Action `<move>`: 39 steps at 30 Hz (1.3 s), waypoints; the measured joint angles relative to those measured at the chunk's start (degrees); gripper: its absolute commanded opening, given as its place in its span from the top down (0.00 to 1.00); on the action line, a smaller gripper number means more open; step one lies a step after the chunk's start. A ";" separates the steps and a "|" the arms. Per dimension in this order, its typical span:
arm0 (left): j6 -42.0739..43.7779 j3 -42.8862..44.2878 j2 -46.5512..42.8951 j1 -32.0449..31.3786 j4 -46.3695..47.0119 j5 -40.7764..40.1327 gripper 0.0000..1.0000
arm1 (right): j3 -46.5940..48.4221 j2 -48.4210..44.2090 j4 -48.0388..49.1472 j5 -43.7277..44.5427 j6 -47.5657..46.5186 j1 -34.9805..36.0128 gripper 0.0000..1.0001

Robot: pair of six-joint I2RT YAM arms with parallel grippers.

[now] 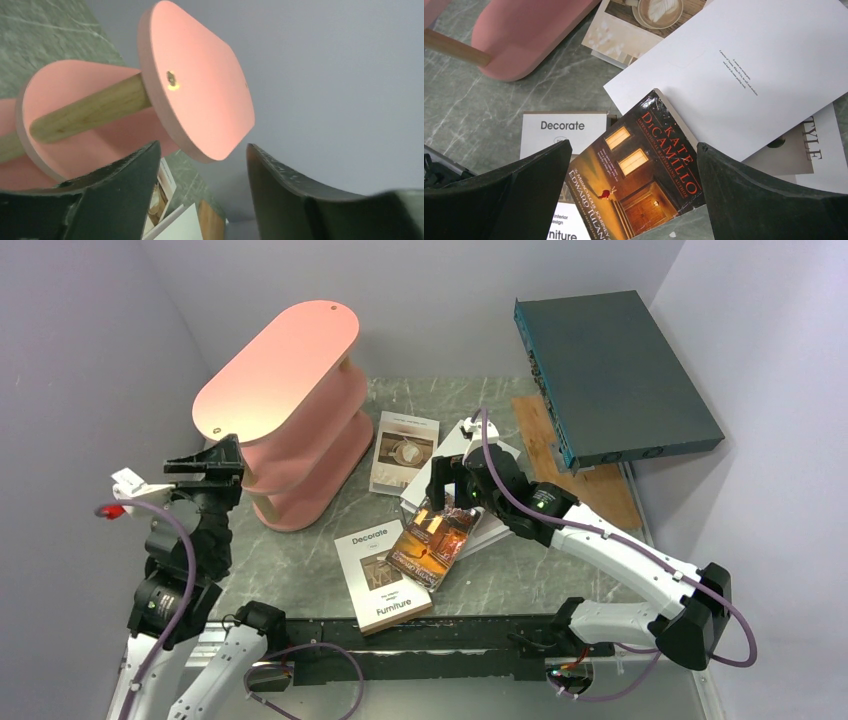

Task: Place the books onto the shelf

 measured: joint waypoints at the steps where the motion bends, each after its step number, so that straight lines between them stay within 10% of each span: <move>1: -0.02 1.36 0.31 0.04 -1.16 0.87 0.15 | 0.00 0.00 0.02 0.00 0.00 0.00 0.00; 8: -2.49 8.59 8.66 0.09 -4.17 12.22 0.01 | 0.00 0.00 0.20 0.00 0.04 0.00 0.00; 39: -15.13 -8.87 8.26 1.27 18.36 14.53 0.21 | -0.35 0.02 0.17 0.00 0.20 0.00 0.00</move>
